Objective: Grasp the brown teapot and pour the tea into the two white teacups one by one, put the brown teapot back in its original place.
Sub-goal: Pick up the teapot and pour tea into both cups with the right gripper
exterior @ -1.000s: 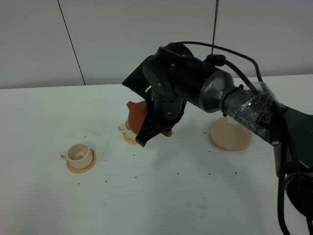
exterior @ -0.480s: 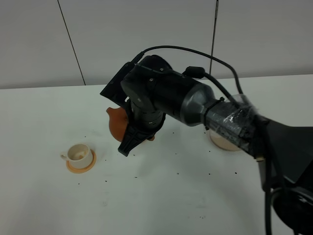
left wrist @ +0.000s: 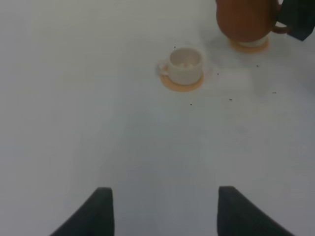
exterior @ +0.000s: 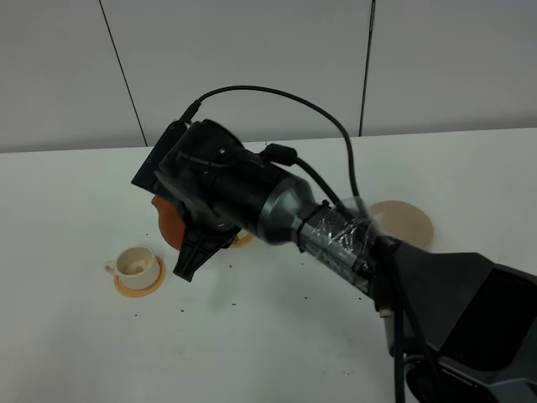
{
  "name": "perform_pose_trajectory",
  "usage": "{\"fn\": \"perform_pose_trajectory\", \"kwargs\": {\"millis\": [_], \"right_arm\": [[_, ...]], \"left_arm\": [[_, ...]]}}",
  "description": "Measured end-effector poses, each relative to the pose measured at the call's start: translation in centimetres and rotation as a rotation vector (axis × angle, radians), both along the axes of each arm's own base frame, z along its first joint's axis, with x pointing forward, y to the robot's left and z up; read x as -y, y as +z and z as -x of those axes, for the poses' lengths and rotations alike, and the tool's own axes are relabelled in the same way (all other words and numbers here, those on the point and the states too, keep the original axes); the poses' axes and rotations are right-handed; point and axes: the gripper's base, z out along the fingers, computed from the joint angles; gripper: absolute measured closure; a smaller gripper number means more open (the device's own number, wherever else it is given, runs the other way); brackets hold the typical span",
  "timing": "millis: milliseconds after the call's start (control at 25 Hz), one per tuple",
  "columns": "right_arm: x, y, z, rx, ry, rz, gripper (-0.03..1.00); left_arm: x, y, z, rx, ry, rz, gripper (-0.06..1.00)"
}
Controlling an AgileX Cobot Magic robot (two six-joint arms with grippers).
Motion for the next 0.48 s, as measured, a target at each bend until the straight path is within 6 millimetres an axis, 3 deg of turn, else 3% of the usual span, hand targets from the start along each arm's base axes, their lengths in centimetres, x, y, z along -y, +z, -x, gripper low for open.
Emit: {"fn": "perform_pose_trajectory", "kwargs": {"millis": [280,480], "right_arm": [[-1.2,-2.0,1.0,0.032,0.074,0.098,0.88],[-2.1,-2.4,1.7,0.062,0.138,0.132,0.88]], "left_arm": [[0.0,0.0,0.0,0.0,0.0,0.0,0.41],[0.0,0.0,0.0,0.0,0.0,0.0,0.41]]}}
